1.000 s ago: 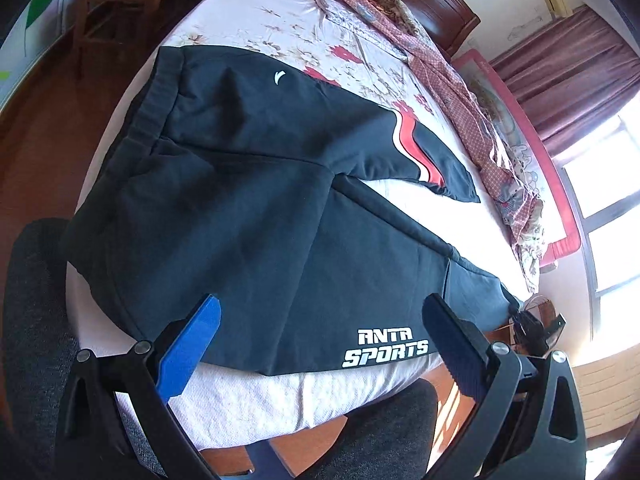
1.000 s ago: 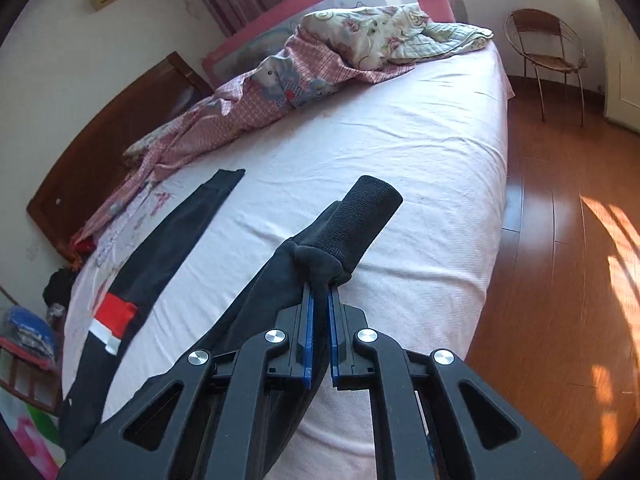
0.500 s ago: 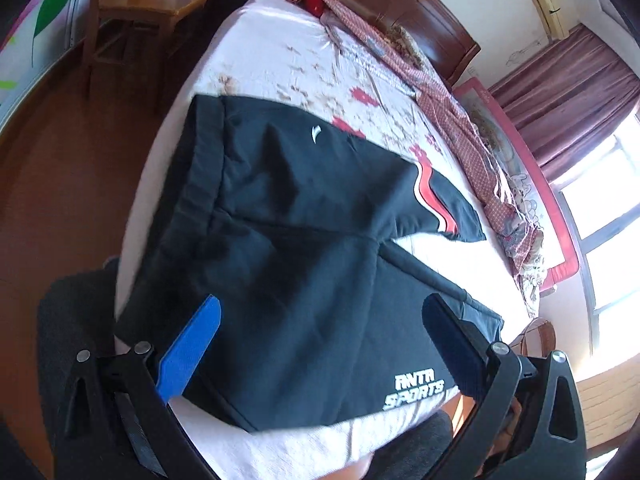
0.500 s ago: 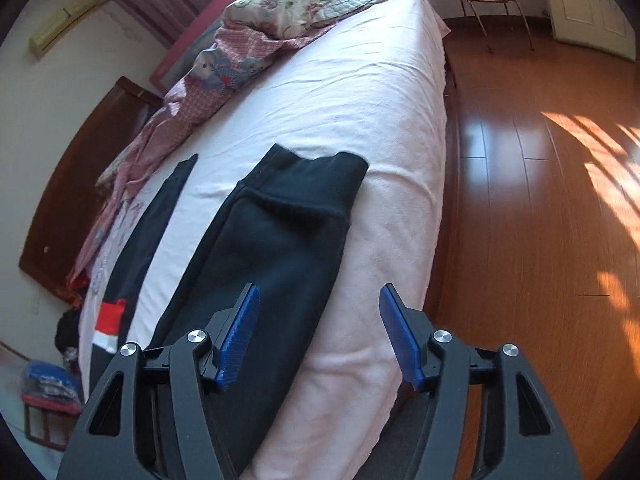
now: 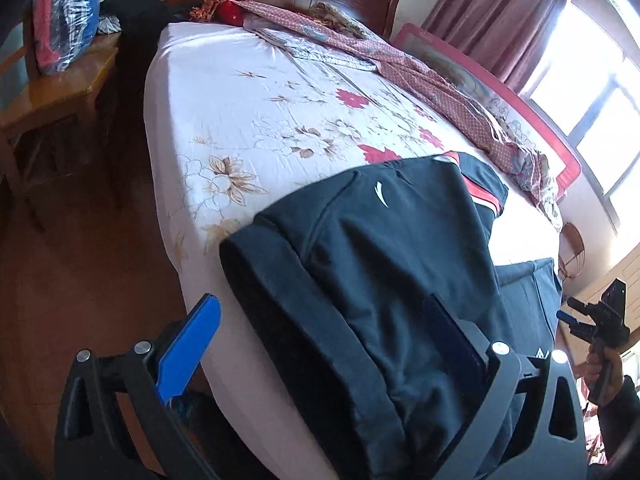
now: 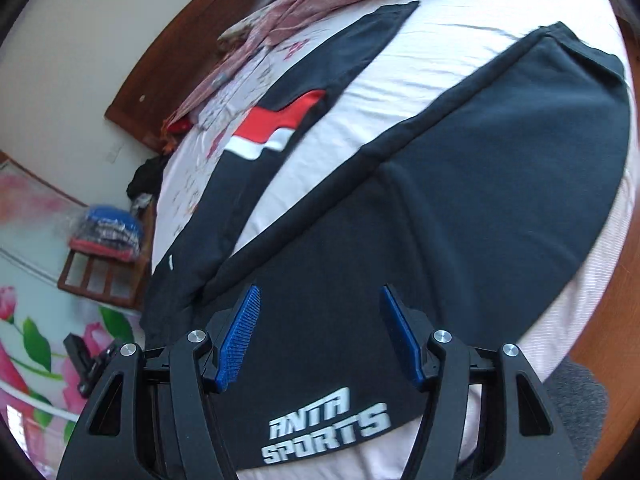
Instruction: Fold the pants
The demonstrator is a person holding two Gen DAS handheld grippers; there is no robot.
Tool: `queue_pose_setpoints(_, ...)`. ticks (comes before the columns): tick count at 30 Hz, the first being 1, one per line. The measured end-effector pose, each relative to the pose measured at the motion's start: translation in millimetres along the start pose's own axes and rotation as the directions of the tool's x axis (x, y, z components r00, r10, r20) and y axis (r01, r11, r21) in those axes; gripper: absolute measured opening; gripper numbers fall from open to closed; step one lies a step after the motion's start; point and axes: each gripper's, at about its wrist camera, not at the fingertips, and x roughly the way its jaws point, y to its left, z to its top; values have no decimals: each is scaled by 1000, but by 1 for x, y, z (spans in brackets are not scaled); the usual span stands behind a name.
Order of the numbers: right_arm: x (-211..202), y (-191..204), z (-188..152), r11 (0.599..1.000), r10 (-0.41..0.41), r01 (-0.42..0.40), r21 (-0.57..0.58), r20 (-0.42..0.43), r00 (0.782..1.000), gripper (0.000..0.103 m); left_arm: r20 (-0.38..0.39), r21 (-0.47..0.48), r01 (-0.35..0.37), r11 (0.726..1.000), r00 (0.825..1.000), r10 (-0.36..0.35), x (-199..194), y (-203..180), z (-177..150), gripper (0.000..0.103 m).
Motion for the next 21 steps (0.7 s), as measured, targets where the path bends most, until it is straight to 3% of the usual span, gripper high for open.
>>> queue_pose_setpoints(5,24,39,-5,997,10,-15,-80,-65,998,62,11,9,17,1000,1000,-18,26,20,10,101)
queue_pose_setpoints(13,46,58,-16,995,-19,6,-98,-133,991,62,0,50,110,993,994,-110,53,35,20,99)
queue_pose_setpoints(15,50,59,-18,995,-20,6,-95,-153,988,62,-17,54,140,989,990,-139,59,36,20,89)
queue_pose_setpoints(19,61,58,-22,996,-31,15,-88,-184,982,62,-28,64,148,987,989,-146,64,33,18,80)
queue_pose_setpoints(21,65,59,-23,997,-22,7,-75,-198,980,62,-30,45,135,990,991,-134,65,37,17,65)
